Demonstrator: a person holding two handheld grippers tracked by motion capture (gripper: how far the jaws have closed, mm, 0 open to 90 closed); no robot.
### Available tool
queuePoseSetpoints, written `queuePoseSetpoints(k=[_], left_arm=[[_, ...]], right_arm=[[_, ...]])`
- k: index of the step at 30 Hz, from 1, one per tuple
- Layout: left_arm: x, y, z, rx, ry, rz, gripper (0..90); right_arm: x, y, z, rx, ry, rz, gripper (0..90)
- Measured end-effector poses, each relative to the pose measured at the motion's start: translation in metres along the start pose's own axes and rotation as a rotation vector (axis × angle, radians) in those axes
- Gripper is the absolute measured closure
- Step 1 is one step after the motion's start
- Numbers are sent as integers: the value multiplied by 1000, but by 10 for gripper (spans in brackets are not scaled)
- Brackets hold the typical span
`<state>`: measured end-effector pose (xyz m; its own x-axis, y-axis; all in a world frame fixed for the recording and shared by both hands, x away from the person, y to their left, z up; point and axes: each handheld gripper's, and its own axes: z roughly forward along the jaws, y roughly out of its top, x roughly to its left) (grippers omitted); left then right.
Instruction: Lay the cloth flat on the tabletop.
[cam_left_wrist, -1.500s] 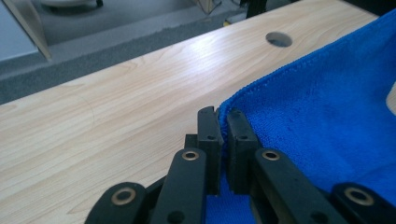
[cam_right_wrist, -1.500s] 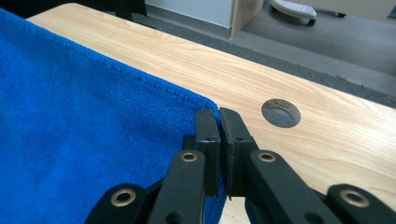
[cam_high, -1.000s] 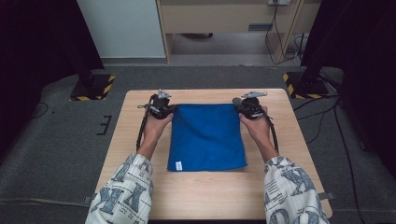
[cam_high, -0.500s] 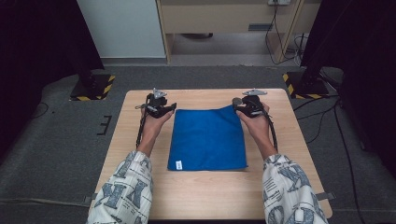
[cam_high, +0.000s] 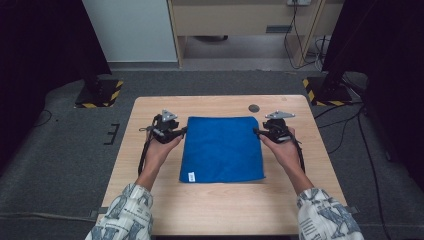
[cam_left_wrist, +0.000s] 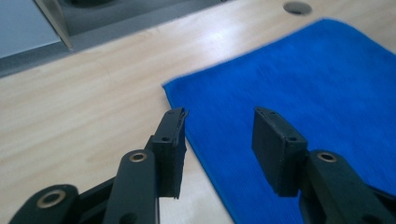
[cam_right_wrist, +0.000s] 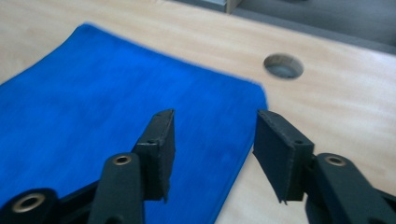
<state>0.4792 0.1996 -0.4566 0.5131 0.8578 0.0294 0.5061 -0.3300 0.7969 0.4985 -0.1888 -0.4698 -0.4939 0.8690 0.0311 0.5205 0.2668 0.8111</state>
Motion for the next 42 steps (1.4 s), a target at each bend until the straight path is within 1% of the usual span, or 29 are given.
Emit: queuePoseSetpoints(k=[2,3,4,5,6,7,8,9,10,12,13,14,16,17,20,21,24,27,32,33,34,35,36,37,38,39,42], left_arm=[[-5,-10,-6,7,-10,4,548],[-5,-10,-6,7,-10,4,548],[-9,-21,-10,8,-16,0,551],[-9,-21,-10,8,-16,0,554],[-13,-33,-15,26,-29,-4,553],[-13,-33,-15,26,-29,-4,554],[-16,-39,-16,31,-35,-9,554],[-21,-50,-20,44,-47,1,554],[-21,-50,-20,44,-47,1,554],[-25,-59,-22,63,-52,20,554],[-26,-63,-23,70,-57,25,552],[-28,-66,-24,71,-62,22,552],[-30,-71,-26,71,-62,28,550],[-31,-73,-26,71,-67,31,547],[-30,-73,-26,76,-70,33,544],[-29,-72,-27,70,-75,23,547],[-28,-72,-29,69,-73,27,547],[-26,-73,-31,63,-72,23,545],[-22,-72,-34,55,-65,21,541],[-21,-72,-35,56,-62,23,541],[-20,-72,-36,54,-60,25,537],[-19,-71,-37,52,-60,25,537],[-18,-71,-38,46,-61,24,537],[-18,-70,-39,46,-61,24,537],[-17,-70,-39,46,-60,26,537],[-16,-70,-40,43,-59,28,536],[-14,-69,-42,40,-56,28,533]], right_arm=[[4,-9,-7,6,9,-9,528],[7,-14,-10,14,19,-9,541],[9,-19,-13,18,21,-9,552],[11,-23,-16,29,24,-8,559],[12,-27,-19,32,30,-7,566],[12,-27,-19,32,30,-7,566],[17,-35,-25,30,41,-7,577],[19,-39,-28,30,49,-9,579],[19,-39,-28,30,49,-9,579],[25,-46,-32,33,58,-22,581],[29,-53,-34,38,68,-27,583],[29,-53,-34,38,68,-27,583],[33,-58,-35,40,84,-25,580],[37,-62,-35,42,89,-32,583],[41,-62,-35,45,97,-39,603],[44,-62,-34,38,104,-44,624],[48,-63,-33,44,115,-51,639],[56,-62,-32,49,133,-60,673],[75,-56,-27,49,185,-100,758],[80,-55,-25,50,190,-106,770],[89,-52,-22,53,214,-118,794],[89,-52,-22,53,214,-118,794],[97,-50,-19,56,232,-129,813],[97,-50,-19,56,232,-129,813],[105,-48,-16,57,247,-140,824],[108,-47,-15,59,254,-144,830],[114,-47,-13,62,266,-154,838]])
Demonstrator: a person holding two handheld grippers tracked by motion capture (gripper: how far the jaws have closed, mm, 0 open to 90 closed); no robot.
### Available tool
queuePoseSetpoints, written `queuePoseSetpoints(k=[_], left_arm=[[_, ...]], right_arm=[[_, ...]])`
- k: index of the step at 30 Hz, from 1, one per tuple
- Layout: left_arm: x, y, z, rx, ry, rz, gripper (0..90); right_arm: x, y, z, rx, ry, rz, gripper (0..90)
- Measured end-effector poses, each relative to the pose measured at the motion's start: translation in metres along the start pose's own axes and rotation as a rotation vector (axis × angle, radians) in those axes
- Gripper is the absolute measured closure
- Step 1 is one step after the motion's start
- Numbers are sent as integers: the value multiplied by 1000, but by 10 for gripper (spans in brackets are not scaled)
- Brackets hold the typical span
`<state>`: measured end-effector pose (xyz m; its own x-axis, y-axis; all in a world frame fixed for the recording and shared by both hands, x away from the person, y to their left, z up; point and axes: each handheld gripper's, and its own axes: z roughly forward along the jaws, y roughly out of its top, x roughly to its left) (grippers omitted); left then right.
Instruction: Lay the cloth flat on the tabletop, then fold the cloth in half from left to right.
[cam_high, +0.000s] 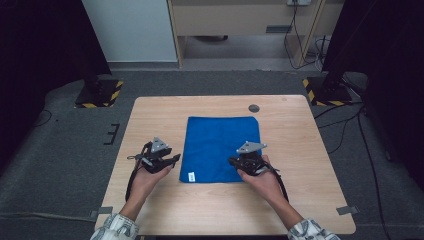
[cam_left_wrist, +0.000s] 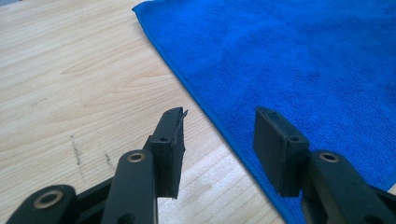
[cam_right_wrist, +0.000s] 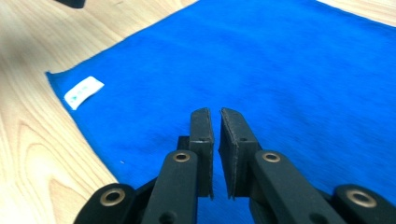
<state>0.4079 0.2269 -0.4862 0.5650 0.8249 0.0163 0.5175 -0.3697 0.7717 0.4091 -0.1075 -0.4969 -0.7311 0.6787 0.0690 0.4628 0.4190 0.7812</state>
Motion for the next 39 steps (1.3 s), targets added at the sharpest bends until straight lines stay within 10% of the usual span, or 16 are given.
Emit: queuePoseSetpoints(k=[20,39], left_arm=[[20,9,-14,-8,8,-10,365],[40,0,-19,-15,18,-51,219]], right_arm=[[47,19,34,1,108,-31,828],[94,39,68,38,143,-94,491]])
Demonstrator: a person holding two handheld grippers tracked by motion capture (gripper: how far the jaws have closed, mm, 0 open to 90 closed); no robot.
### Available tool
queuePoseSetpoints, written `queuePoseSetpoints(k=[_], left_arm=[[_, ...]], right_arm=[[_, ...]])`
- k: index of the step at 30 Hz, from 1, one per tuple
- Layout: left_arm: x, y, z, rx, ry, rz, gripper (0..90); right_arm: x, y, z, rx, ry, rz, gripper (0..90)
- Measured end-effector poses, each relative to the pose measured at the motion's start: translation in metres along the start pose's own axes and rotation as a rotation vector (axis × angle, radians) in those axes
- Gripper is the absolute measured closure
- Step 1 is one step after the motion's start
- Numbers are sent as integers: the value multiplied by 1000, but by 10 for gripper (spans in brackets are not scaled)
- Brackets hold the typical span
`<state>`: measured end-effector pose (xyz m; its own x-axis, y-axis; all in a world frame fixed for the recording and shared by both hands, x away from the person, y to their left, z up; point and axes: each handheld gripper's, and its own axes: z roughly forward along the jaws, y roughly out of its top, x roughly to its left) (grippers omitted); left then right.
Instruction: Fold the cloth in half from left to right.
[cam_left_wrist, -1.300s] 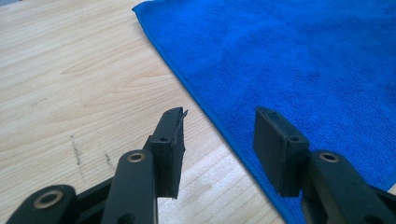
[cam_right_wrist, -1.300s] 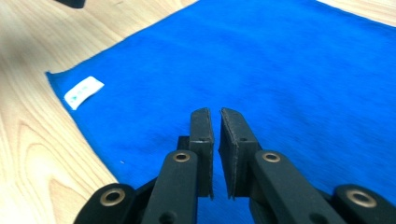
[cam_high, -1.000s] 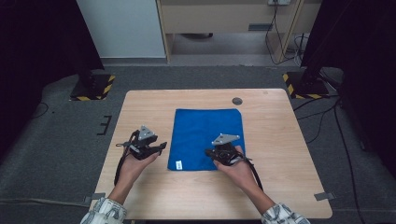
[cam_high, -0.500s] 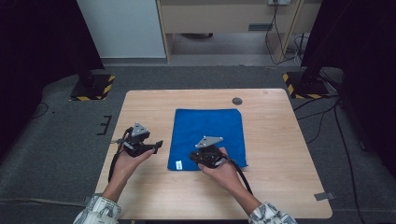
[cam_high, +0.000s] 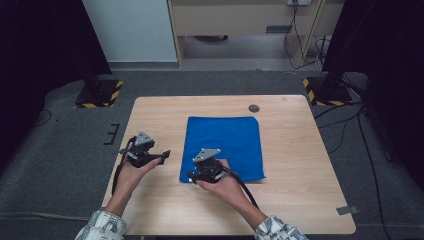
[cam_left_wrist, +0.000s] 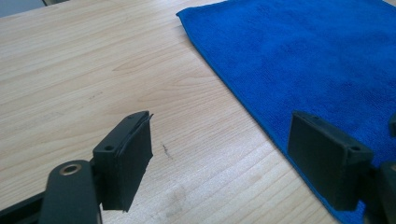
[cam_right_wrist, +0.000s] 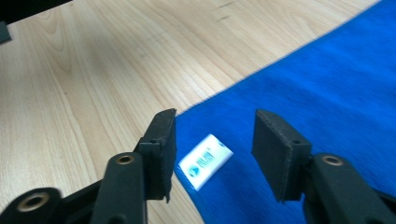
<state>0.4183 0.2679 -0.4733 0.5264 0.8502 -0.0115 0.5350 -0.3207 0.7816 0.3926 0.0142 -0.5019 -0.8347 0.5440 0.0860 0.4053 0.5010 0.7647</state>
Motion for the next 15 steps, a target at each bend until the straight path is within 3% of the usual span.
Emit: queuePoseSetpoints(k=[5,8,10,15], left_arm=[[2,0,-1,-7,6,-2,212],[4,0,-2,-12,10,-5,206],[5,-1,-3,-14,12,-5,200],[7,-2,-5,-23,10,-9,196]], right_arm=[[9,5,10,20,29,-27,464],[15,7,16,31,49,-42,500],[19,9,20,35,51,-67,601],[23,9,25,38,47,-79,697]])
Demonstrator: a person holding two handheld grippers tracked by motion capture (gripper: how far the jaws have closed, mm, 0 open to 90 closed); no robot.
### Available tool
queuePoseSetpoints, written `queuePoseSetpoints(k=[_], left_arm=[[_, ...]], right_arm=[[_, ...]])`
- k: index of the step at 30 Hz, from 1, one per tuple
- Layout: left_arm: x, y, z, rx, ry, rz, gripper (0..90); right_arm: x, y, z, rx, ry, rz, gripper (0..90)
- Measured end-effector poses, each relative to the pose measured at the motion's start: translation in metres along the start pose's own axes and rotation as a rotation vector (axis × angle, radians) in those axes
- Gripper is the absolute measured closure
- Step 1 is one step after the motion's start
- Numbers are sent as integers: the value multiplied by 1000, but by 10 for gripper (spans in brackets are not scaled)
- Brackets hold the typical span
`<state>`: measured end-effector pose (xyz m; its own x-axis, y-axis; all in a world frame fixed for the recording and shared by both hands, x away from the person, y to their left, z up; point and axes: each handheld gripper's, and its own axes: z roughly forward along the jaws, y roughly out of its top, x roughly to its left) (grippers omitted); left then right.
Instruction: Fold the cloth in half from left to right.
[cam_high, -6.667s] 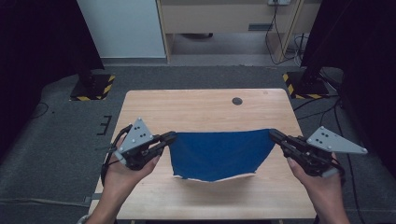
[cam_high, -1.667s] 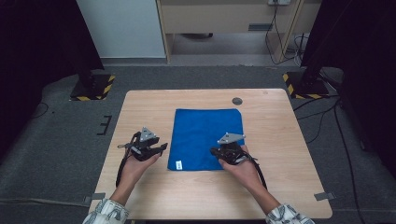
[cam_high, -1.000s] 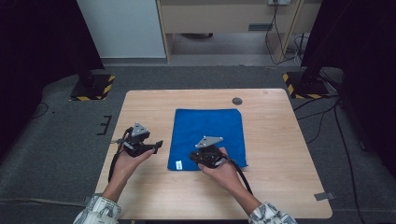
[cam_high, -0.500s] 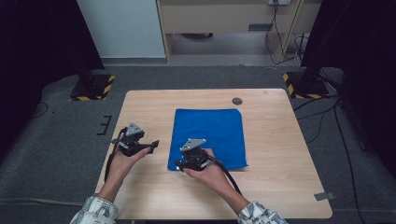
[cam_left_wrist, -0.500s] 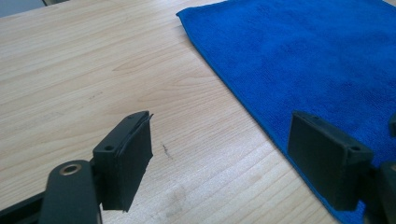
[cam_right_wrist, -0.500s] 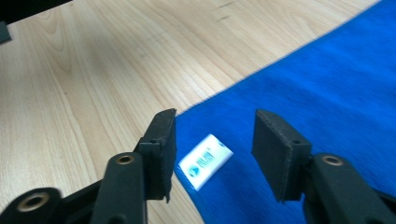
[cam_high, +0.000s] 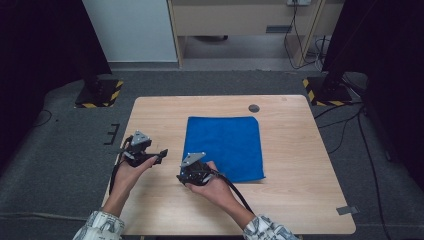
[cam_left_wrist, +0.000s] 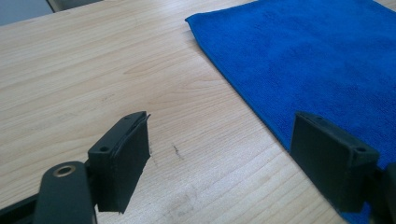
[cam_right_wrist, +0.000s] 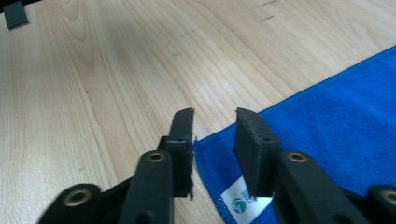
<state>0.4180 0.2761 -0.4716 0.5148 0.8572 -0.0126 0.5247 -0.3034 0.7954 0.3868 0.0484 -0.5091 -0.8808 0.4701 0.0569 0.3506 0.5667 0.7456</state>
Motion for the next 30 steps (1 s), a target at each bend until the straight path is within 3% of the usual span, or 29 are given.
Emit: queuePoseSetpoints(k=[2,5,10,12,16,21,23,24,25,28,30], left_arm=[[1,0,-1,0,1,1,196],[1,-1,-1,0,2,-1,196],[1,-1,-1,-1,3,0,196],[1,-1,0,-2,3,0,196],[0,0,1,-4,-1,0,196],[-1,2,2,-5,-3,1,196],[-1,4,3,-9,-6,-3,198],[-2,5,5,-15,-8,-6,200],[-2,5,5,-15,-8,-6,200],[-2,9,10,-16,-13,-9,204],[-2,13,16,-22,-20,-17,210]], right_arm=[[2,0,3,11,7,-8,742],[4,-1,6,21,-1,-17,740],[4,-2,10,35,-18,-14,614],[4,-3,15,43,-16,-12,507],[4,-5,19,55,-30,-20,491],[4,-7,21,58,-51,-27,588],[1,-8,20,53,-59,-26,659],[0,-8,20,52,-71,-30,742],[0,-8,20,52,-71,-30,742],[-4,-8,20,44,-87,-15,867],[-5,-8,19,43,-80,-7,873]])
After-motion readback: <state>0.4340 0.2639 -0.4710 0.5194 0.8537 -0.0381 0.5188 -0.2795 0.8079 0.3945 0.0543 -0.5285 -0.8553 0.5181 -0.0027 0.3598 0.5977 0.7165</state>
